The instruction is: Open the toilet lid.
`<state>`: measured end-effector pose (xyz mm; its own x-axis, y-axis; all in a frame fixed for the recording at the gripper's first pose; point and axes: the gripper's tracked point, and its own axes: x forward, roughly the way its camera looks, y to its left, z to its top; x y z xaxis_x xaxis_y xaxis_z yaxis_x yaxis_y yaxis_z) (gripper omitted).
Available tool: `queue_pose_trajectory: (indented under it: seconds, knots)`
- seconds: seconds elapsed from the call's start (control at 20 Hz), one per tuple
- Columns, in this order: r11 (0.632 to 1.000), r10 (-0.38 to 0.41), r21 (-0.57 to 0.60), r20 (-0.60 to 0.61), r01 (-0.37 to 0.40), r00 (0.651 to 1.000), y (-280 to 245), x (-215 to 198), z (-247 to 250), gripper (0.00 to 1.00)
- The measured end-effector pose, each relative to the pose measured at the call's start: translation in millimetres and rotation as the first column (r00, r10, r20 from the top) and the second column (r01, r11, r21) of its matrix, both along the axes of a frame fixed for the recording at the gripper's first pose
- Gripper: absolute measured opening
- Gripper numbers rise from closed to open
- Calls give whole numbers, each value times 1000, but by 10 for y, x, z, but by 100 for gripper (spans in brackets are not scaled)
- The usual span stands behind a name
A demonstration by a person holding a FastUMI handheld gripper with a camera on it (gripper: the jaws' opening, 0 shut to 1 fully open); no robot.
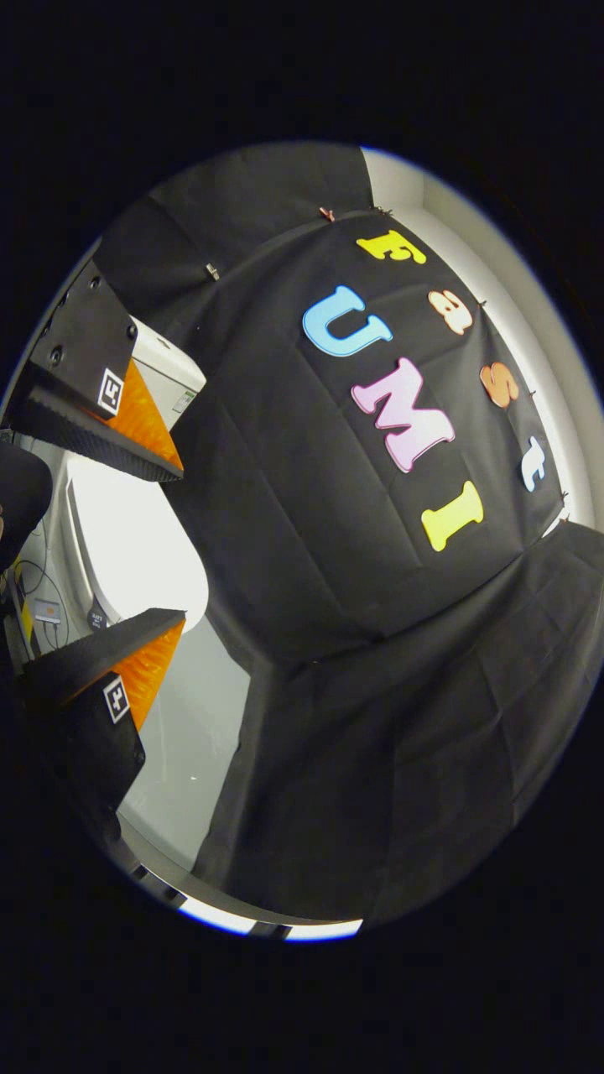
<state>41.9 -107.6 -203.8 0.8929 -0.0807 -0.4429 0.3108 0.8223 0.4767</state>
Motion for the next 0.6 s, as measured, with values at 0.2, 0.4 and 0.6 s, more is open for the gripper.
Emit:
queue_pose_trajectory:
  seconds: [0.2, 0.4, 0.6]
  knots:
    - [999, -12, 52, -49, 14, 999, -114, 43, -387, 96]
    - [990, -16, 137, -101, 30, 995, -200, 109, -811, 97]
    - [968, -8, 246, -157, 47, 987, -194, 185, -1328, 96]
